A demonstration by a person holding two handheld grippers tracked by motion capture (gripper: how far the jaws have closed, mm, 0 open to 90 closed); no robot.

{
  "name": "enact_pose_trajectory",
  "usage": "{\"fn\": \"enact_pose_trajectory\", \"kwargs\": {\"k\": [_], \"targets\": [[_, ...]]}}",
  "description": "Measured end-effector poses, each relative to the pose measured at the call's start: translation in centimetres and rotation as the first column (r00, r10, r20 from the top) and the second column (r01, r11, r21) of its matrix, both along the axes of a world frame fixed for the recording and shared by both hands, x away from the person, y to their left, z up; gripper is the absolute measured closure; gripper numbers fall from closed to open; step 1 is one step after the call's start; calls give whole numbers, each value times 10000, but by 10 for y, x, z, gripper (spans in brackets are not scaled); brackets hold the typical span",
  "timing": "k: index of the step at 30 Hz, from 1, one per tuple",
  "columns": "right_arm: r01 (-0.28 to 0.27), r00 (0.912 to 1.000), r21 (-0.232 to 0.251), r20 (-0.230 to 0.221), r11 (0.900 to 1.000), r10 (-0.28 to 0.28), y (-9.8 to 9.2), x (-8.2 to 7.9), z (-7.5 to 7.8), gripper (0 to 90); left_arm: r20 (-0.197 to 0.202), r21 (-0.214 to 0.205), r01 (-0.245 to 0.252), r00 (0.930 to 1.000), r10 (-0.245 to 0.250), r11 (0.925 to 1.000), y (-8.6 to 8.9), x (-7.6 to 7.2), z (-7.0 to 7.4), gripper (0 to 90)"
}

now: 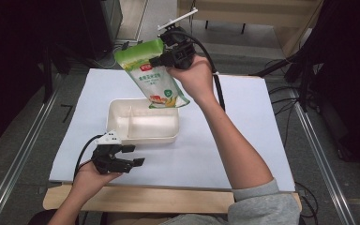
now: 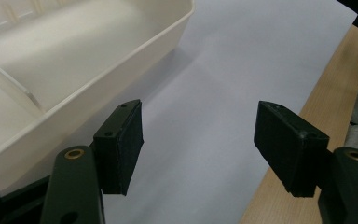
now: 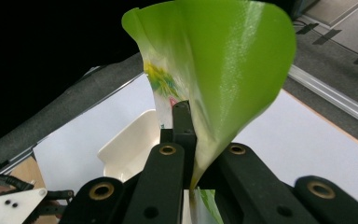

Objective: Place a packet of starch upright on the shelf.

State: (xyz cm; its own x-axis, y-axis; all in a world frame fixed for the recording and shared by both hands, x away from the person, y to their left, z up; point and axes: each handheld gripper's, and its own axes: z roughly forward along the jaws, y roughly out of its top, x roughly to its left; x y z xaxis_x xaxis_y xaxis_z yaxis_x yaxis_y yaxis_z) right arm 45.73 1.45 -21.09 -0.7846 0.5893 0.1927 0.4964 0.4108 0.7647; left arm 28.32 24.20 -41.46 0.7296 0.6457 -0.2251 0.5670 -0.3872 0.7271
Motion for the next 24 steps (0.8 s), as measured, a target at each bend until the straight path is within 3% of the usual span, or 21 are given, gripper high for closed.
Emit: {"fn": "enact_pose_trajectory", "kwargs": {"k": [5,10,18,20,21,22,23,24], "targets": [[-163,9996,51,-222,9999,164,20,5,-21,900,14,-31,92,10000,-92,10000,-1,0,-1,334],[-222,9994,-147,-275,9996,218,35,6,-31,900,-21,-52,95,10000,-95,9999,-1,0,-1,334],[-512,9963,110,-681,9986,518,57,7,-52,900,-6,-99,90,10000,-90,9999,-1,0,-1,334],[-598,9948,289,-814,9978,619,60,8,-62,900,4,-124,109,9999,-109,9999,-2,0,-1,334],[-686,9928,259,-967,9973,708,64,9,-74,900,29,-98,124,9999,-124,9999,-2,0,-1,334],[-686,9928,259,-967,9973,708,64,9,-74,900,2,6,115,9999,-115,9999,-2,-1,0,334],[-693,9920,-84,-1064,9976,680,68,10,-86,900,3,47,172,9999,-172,9998,-2,0,0,334],[-693,9920,-84,-1064,9976,680,68,10,-86,900,3,47,172,9999,-172,9998,-2,0,0,333]]}}
